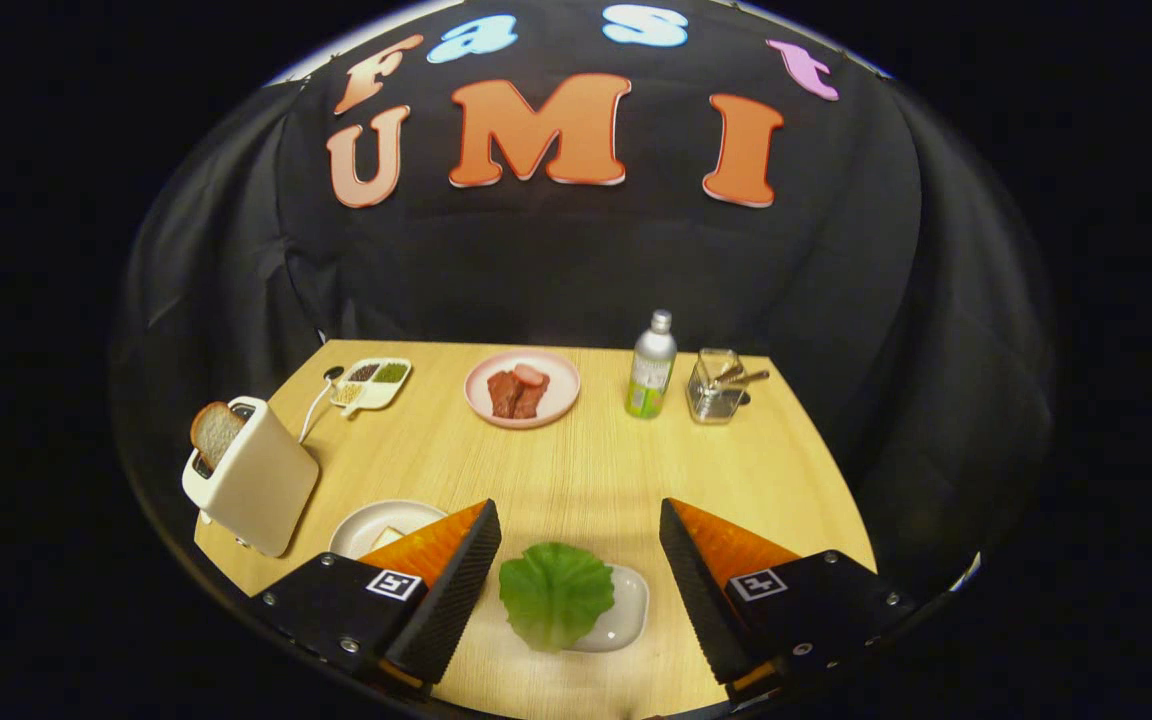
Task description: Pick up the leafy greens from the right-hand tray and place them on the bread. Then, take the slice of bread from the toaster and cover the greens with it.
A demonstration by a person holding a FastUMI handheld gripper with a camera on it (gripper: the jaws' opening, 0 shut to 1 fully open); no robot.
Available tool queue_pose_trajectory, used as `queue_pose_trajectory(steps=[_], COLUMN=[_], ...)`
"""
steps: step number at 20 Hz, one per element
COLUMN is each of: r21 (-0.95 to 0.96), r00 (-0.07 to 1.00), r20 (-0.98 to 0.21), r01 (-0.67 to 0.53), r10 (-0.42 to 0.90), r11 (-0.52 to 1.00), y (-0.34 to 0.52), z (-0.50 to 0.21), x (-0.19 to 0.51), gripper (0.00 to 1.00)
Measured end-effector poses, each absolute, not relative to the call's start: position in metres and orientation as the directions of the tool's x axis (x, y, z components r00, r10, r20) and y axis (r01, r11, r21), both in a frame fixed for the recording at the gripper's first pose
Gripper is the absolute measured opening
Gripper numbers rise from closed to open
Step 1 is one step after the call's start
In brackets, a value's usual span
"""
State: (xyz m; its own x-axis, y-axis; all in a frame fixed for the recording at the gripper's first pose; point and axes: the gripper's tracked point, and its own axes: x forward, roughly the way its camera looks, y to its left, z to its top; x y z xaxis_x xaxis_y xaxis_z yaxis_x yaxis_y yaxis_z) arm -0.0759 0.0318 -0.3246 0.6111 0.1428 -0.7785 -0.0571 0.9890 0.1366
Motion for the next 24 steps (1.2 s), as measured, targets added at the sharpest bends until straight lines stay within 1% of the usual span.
queue_pose_trajectory(steps=[3, 7, 10, 11, 15, 17, 18, 20, 21, 22, 23, 24], r21=[0.134, 0.159, 0.157, 0.159, 0.175, 0.150, 0.149, 0.140, 0.146, 0.146, 0.146, 0.149], r00=[0.501, 0.349, 0.274, 0.255, 0.197, 0.168, 0.157, 0.123, 0.136, 0.127, 0.149, 0.144], r20=[-0.852, -0.920, -0.945, -0.950, -0.960, -0.970, -0.972, -0.980, -0.978, -0.979, -0.976, -0.976], r01=[-0.075, -0.088, -0.102, -0.109, -0.142, -0.157, -0.153, -0.121, -0.099, -0.096, -0.096, -0.120], r10=[0.153, 0.180, 0.180, 0.182, 0.201, 0.176, 0.173, 0.155, 0.159, 0.157, 0.160, 0.166], r11=[0.988, 0.983, 0.982, 0.981, 0.974, 0.976, 0.977, 0.983, 0.984, 0.985, 0.985, 0.981], y=[0.039, 0.053, 0.059, 0.061, 0.073, 0.072, 0.072, 0.068, 0.068, 0.066, 0.067, 0.067], z=[-0.368, -0.422, -0.452, -0.459, -0.478, -0.491, -0.497, -0.507, -0.509, -0.516, -0.508, -0.509], x=[-0.101, -0.130, -0.142, -0.145, -0.149, -0.151, -0.153, -0.160, -0.158, -0.160, -0.156, -0.157], gripper=[0.94, 0.92, 0.92, 0.90, 0.88, 0.81, 0.80, 0.73, 0.70, 0.68, 0.64, 0.63])
